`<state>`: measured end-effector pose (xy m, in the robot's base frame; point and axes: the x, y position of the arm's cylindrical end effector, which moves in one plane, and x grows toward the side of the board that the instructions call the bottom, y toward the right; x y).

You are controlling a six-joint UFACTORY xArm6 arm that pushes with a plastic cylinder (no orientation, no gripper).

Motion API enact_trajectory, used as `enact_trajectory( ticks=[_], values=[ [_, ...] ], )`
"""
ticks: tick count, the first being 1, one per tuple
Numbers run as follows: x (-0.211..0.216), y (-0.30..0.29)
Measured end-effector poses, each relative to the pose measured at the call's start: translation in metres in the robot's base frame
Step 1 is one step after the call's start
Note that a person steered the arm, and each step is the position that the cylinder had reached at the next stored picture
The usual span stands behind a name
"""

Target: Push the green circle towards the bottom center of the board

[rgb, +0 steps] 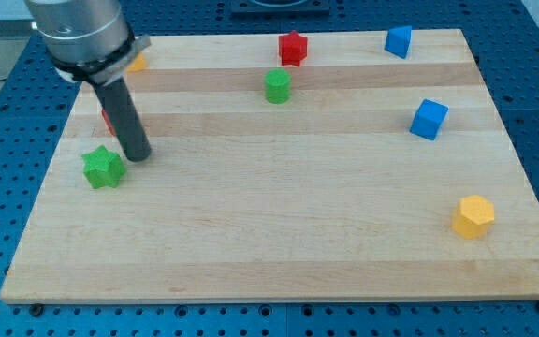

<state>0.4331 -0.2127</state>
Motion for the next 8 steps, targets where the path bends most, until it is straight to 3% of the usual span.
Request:
enact_trajectory(
  ticks=[1,2,3,4,5,6,7,8],
  values=[
    [0.019,-0.043],
    [0.052,-0.042],
    [0.007,-0.023],
    [-0.067,0.075],
    [-0.135,0.136],
    [-0.139,0.198],
    [-0.066,0.213],
    [-0.047,0.238]
  ],
)
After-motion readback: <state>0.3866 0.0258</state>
